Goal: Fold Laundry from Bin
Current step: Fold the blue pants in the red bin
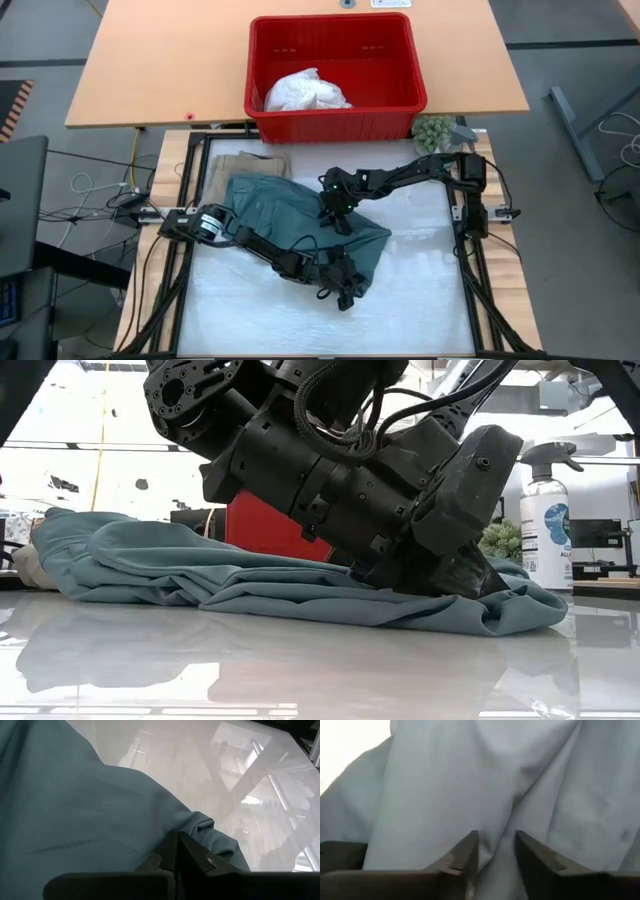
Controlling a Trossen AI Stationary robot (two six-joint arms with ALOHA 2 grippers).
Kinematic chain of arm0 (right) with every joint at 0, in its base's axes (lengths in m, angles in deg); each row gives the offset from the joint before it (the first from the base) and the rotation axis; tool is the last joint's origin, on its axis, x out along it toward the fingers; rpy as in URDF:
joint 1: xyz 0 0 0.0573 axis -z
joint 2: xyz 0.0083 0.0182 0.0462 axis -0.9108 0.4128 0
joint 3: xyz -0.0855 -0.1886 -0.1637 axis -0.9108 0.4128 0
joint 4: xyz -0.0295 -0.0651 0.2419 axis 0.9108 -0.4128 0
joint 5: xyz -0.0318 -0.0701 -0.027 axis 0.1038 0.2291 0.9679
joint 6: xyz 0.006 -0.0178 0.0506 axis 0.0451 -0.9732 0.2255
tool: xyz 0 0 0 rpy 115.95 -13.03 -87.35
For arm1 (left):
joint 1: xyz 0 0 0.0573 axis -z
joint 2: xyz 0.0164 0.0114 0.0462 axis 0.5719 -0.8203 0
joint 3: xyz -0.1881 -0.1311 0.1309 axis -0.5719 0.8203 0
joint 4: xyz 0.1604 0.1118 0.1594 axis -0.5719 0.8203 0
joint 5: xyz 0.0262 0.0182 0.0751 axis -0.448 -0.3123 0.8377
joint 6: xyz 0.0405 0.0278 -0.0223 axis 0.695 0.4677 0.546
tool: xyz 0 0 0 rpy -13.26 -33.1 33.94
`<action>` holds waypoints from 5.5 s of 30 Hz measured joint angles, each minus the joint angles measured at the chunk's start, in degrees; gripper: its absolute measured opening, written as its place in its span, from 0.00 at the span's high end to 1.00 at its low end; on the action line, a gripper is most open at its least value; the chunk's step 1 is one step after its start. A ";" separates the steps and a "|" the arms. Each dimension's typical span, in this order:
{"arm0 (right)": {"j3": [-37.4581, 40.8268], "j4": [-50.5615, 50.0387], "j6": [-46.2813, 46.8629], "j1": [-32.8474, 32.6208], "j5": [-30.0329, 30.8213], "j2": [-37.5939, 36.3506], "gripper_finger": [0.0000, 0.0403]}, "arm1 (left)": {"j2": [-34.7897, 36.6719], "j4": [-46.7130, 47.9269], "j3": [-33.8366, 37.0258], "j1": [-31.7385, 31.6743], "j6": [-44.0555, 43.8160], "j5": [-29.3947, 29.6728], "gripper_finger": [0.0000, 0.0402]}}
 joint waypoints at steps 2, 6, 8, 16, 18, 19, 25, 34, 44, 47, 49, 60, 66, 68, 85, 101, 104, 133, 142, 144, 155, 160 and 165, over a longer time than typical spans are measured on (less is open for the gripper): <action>-0.02 0.21 -0.33 0.08 0.00 0.00 0.70 | 0.00 0.00 0.00 0.00 -0.02 0.00 1.00; -0.02 1.03 -0.44 0.15 0.09 0.00 0.93 | 0.00 0.01 0.00 0.00 -0.11 0.03 1.00; -0.02 2.25 -0.40 0.37 0.29 0.00 0.96 | 0.00 0.00 0.00 0.00 -0.20 0.07 1.00; -3.18 2.92 0.21 2.50 1.11 0.00 0.96 | 0.00 0.04 0.00 0.00 -0.68 0.16 1.00; -4.40 2.72 -0.56 3.15 1.12 0.00 0.96 | 0.00 0.04 0.00 0.00 -0.68 0.18 1.00; -4.87 2.65 -0.78 3.39 1.11 0.00 0.96 | 0.00 0.04 0.01 0.00 -0.72 0.21 1.00; -5.81 1.68 -1.39 3.82 1.09 -0.02 0.92 | 0.00 0.04 0.02 -0.04 -0.77 0.25 1.00; -6.98 0.28 -2.47 5.34 1.11 -0.60 0.76 | 0.00 0.00 0.02 -0.04 -0.75 0.22 1.00; -12.89 -24.42 -3.42 7.21 -8.11 -12.14 0.61 | 0.44 -0.85 0.09 -1.01 0.85 -3.77 0.94; -10.71 -35.88 -3.39 5.94 -8.84 -17.12 0.63 | 0.90 -0.90 0.14 -1.70 2.21 -6.47 0.90; -8.00 -40.98 -0.95 4.61 -11.36 -20.35 0.65 | 1.02 -1.18 0.15 -2.11 3.80 -7.88 0.87; 16.44 -20.00 31.16 -13.82 -5.60 -37.92 0.67 | 1.40 -8.26 0.15 -3.65 1.71 -21.84 0.66; 21.43 -13.18 42.73 -22.83 3.14 -41.73 0.67 | 1.38 -10.47 -3.15 -4.82 -6.45 -34.26 0.61; 21.66 -12.98 46.28 -25.47 4.22 -43.29 0.67 | 1.38 -12.01 -4.23 -5.03 -5.05 -39.40 0.61; 21.70 -16.96 66.55 -50.42 37.51 -50.24 0.67 | 15.03 43.59 -19.20 -7.71 17.20 -35.04 0.67; 21.68 -9.54 68.30 -49.48 55.49 -37.21 0.64 | 55.67 74.01 9.45 -6.60 -32.52 8.64 0.73; 21.68 -7.95 68.22 -48.56 55.45 -36.17 0.62 | 62.28 70.50 18.79 -6.62 -38.01 6.66 0.73; 21.68 -4.79 68.13 -47.95 55.01 -35.74 0.56 | 57.31 45.26 34.27 -12.65 -40.68 -0.27 0.73; 21.68 -5.33 67.85 -48.02 54.93 -35.74 0.56 | 57.24 45.62 34.27 -14.14 -41.75 -2.01 0.75; 21.68 -5.79 67.85 -48.02 54.93 -35.74 0.56 | 57.24 45.68 34.27 -14.14 -41.90 -1.92 0.78; 21.68 -6.85 67.67 -48.02 54.93 -35.74 0.56 | 57.24 47.16 32.27 -14.50 -40.70 -1.88 0.99; 21.68 -7.07 67.67 -48.02 54.93 -35.74 0.56 | 57.24 56.27 26.19 -15.97 -36.42 -0.16 1.00; 21.68 -7.20 67.69 -48.04 54.88 -35.74 0.56 | 57.33 62.12 23.19 -16.98 -33.41 -1.47 1.00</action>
